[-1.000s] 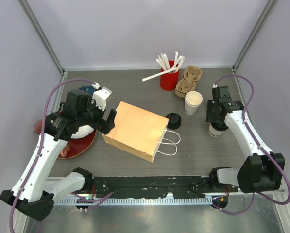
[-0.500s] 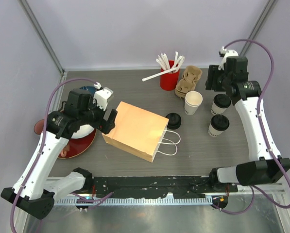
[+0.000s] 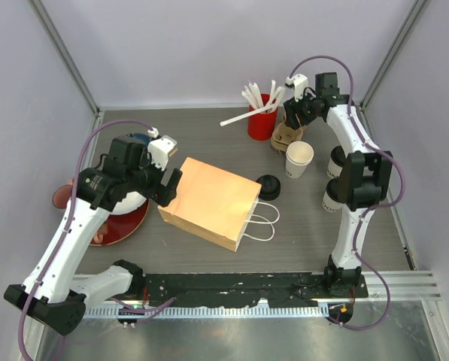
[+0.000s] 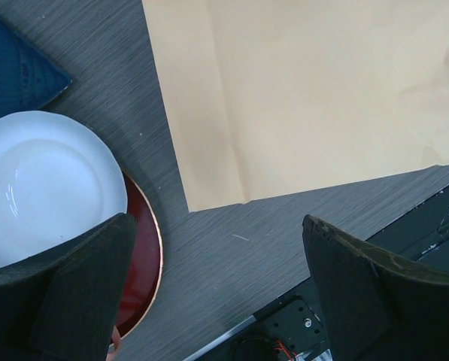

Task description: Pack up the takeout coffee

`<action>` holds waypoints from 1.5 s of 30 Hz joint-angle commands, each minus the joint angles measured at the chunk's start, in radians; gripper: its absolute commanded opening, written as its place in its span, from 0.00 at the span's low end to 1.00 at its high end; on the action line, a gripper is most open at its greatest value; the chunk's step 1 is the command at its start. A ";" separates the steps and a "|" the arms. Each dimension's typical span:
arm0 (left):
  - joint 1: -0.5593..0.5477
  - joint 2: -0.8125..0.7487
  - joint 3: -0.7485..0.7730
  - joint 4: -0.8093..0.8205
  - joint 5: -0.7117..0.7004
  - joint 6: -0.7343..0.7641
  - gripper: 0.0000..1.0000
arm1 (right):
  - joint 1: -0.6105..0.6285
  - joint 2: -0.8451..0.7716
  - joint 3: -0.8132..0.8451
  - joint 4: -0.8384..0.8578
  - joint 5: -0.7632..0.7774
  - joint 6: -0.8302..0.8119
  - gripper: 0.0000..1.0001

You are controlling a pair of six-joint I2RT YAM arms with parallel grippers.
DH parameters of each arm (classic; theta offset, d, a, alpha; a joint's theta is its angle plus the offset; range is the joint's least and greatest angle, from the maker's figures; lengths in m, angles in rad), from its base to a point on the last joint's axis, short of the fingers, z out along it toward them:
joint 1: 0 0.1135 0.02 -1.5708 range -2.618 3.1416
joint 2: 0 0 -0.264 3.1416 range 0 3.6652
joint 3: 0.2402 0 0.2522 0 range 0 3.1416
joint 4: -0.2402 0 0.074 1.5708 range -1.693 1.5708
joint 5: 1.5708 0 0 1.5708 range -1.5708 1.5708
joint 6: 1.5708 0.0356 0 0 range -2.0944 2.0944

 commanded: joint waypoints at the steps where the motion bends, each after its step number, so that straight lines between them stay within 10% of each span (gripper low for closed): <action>1: -0.004 0.016 0.048 -0.002 -0.026 0.031 0.96 | -0.022 0.073 0.135 0.028 -0.082 -0.146 0.63; 17: -0.004 0.104 0.092 0.006 -0.050 0.115 0.96 | -0.023 0.272 0.270 -0.112 -0.085 -0.246 0.54; 22: -0.004 0.104 0.095 0.003 -0.052 0.120 0.96 | -0.024 0.288 0.261 -0.090 -0.039 -0.231 0.18; 31: -0.003 0.111 0.094 0.003 -0.047 0.124 0.96 | -0.023 0.257 0.232 -0.072 -0.030 -0.287 0.05; 35: -0.003 0.114 0.100 0.000 -0.047 0.127 0.96 | -0.023 0.246 0.226 -0.047 -0.035 -0.303 0.11; 38: -0.004 0.114 0.098 -0.003 -0.046 0.133 0.96 | -0.024 0.256 0.227 -0.033 -0.055 -0.303 0.43; 45: -0.004 0.120 0.100 -0.008 -0.047 0.140 0.96 | -0.024 0.269 0.224 0.005 -0.061 -0.283 0.50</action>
